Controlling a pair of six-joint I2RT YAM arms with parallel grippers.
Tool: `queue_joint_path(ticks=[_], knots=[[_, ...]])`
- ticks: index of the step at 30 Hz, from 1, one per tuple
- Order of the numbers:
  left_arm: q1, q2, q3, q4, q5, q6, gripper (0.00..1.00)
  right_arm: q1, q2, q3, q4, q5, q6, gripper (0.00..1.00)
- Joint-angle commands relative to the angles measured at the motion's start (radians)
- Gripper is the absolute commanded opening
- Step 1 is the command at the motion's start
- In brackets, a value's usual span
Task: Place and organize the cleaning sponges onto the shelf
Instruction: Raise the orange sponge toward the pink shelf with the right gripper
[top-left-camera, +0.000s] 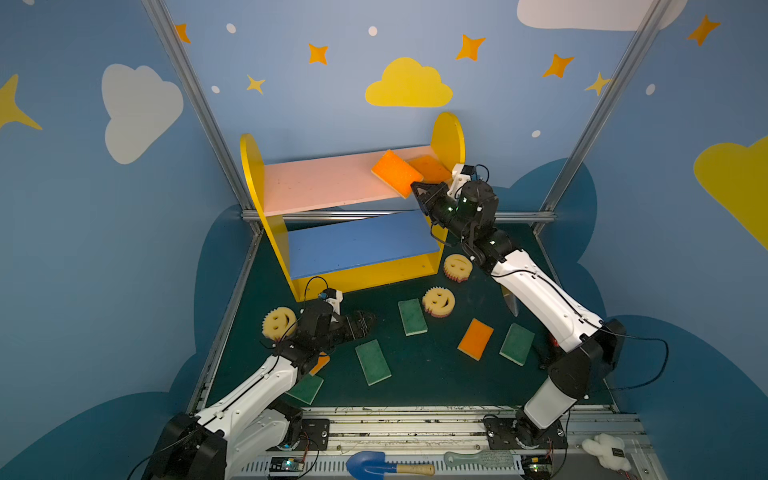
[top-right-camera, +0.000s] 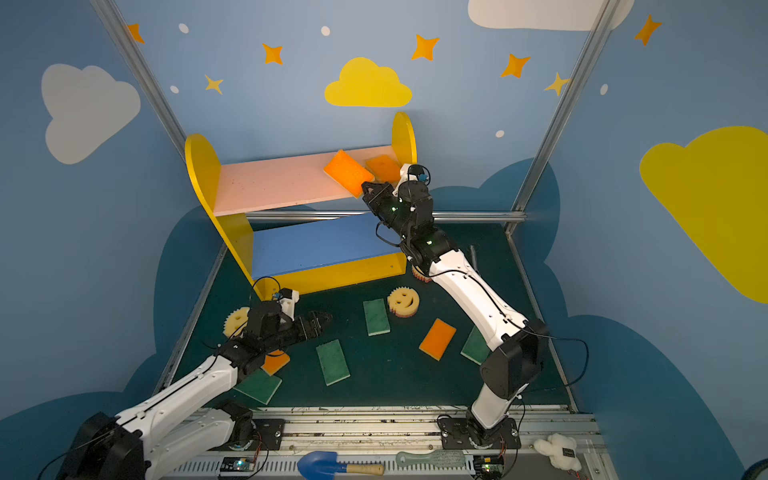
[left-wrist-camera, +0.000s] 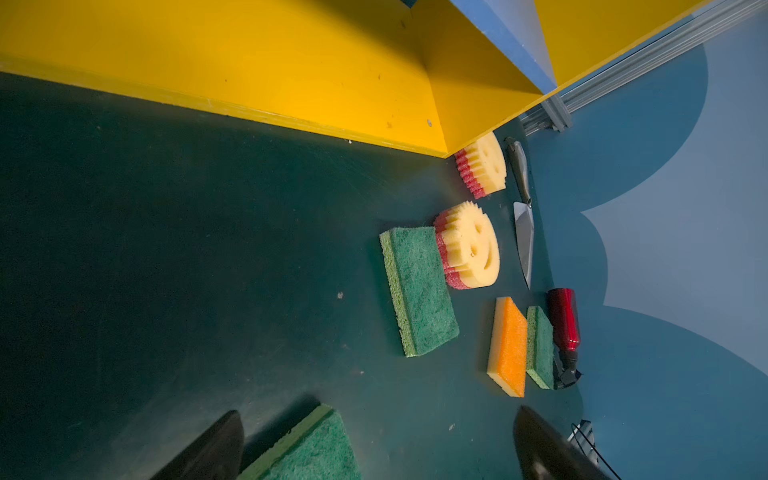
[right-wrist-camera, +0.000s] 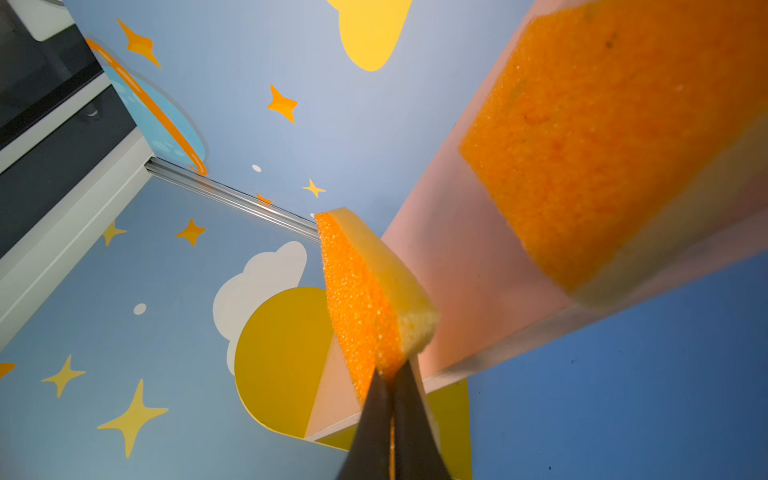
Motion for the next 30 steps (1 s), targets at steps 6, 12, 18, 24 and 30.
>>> queue_joint_path(ticks=[6,12,18,24,30], knots=[[0.006,-0.015,-0.008,0.011,0.007,0.022,1.00,0.010,0.021,0.036,0.026,0.087,-0.045,0.00],[0.007,-0.012,-0.014,0.014,0.006,0.019,0.99,0.012,0.018,0.037,0.029,0.087,-0.087,0.24],[0.010,-0.015,-0.014,0.011,0.006,0.017,1.00,0.012,0.018,0.046,0.016,0.072,-0.106,0.35],[0.009,-0.008,-0.013,0.013,0.004,0.016,1.00,0.013,-0.011,0.042,0.002,0.048,-0.168,0.46],[0.010,0.012,-0.005,0.023,0.008,0.010,1.00,0.015,-0.049,0.033,-0.031,0.000,-0.258,0.58]])
